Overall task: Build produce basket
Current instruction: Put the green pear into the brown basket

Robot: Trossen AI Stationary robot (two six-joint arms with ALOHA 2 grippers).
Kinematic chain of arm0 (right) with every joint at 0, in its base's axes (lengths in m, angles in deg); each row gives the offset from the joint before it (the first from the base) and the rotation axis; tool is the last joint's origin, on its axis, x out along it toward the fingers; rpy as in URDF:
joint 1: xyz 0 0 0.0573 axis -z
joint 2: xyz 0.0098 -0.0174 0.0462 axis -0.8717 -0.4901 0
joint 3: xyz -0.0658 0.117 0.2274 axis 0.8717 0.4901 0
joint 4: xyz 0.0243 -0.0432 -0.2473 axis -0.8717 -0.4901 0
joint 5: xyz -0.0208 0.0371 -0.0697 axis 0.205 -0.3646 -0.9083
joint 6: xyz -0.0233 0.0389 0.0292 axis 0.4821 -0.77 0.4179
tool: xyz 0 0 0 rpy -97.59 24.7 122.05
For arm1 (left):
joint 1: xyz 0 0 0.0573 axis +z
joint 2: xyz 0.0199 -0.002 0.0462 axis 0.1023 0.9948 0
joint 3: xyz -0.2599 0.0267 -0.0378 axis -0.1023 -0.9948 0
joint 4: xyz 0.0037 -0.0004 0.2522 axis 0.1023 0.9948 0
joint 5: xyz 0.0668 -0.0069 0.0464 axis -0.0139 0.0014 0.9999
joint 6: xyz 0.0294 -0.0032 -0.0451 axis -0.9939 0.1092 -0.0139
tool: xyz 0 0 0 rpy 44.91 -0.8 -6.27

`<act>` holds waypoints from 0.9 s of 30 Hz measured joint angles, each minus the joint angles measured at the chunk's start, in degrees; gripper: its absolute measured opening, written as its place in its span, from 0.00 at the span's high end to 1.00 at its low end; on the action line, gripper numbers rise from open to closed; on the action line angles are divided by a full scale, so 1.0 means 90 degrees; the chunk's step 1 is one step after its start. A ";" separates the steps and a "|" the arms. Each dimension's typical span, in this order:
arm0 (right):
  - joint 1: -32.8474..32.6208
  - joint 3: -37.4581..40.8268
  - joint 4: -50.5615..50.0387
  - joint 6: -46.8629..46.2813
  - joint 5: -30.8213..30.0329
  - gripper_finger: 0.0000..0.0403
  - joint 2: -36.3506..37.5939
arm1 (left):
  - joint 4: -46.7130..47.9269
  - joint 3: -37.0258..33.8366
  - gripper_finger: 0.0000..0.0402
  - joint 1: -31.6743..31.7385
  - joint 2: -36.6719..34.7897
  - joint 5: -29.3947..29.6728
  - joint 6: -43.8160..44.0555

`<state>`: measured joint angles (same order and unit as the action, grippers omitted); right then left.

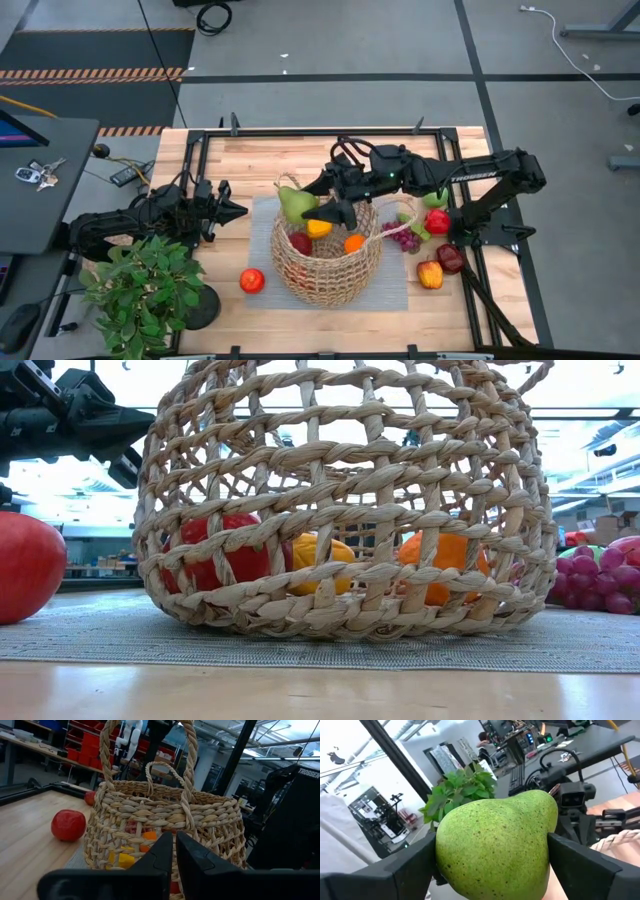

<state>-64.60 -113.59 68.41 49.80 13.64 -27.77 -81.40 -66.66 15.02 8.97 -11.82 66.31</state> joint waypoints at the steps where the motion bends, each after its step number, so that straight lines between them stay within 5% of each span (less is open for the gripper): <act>1: 0.0000 0.0000 -0.0014 -0.0040 0.0014 0.10 0.0000 | 0.0001 0.0002 0.93 -0.0001 0.0000 0.0000 0.0001; 8: 0.0324 -0.0002 -0.1710 -0.0359 0.0933 0.10 0.0164 | -0.0001 0.0000 0.91 -0.0002 0.0000 -0.0001 0.0001; 15: 0.0631 0.0002 -0.3968 0.0322 0.0570 0.10 0.0109 | -0.0003 0.0001 0.93 0.0000 0.0000 0.0000 -0.0002; 27: 0.0444 0.0002 -0.4735 0.0954 0.0224 0.10 -0.0363 | -0.0014 0.0001 0.91 -0.0001 0.0002 0.0000 -0.0004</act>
<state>-60.61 -113.57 25.79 58.38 15.65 -31.04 -81.52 -66.65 15.01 9.00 -11.82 66.27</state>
